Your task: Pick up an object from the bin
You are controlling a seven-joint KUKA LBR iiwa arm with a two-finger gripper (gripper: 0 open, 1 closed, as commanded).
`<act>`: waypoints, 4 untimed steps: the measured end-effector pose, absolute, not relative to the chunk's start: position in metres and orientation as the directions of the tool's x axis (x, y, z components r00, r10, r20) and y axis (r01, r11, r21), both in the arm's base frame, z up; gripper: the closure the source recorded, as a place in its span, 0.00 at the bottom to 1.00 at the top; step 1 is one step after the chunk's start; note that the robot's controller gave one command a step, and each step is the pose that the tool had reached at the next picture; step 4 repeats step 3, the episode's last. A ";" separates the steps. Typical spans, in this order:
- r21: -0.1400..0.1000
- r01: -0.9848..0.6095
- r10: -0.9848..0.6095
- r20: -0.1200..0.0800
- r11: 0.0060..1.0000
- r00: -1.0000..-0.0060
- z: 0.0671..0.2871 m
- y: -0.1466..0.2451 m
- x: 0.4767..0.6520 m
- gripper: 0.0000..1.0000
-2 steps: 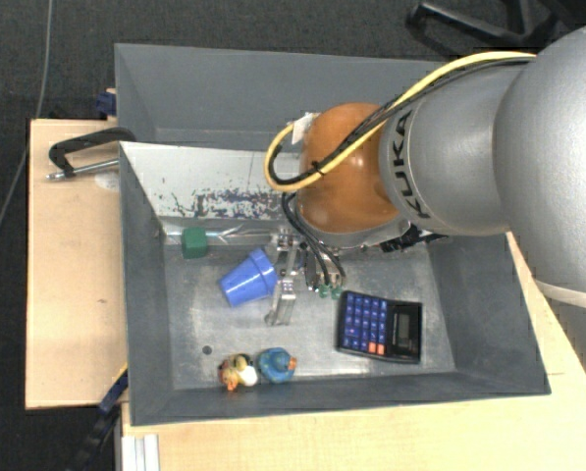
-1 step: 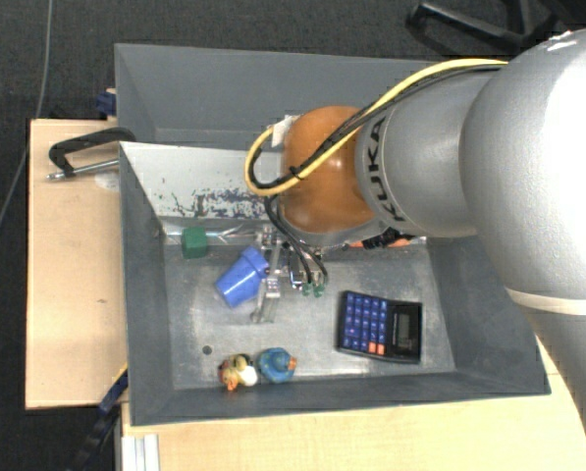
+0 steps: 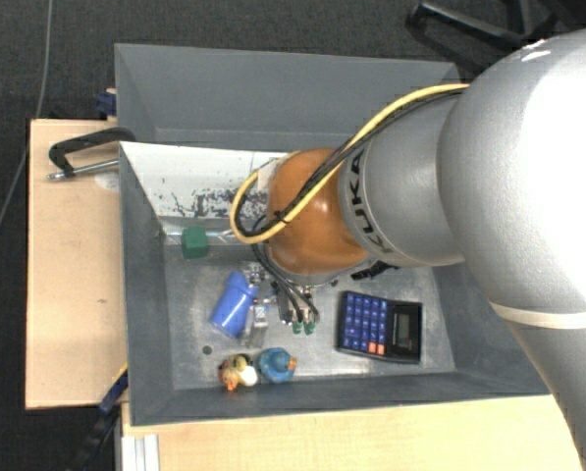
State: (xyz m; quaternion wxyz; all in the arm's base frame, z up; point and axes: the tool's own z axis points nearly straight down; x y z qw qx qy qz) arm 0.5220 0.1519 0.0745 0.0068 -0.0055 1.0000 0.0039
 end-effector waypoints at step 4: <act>0.010 -0.005 -0.005 -0.019 1.000 -1.000 0.211 0.146 0.534 1.00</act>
Offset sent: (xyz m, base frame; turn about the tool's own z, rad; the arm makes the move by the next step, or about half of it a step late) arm 0.0013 0.0011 -0.0045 -0.0093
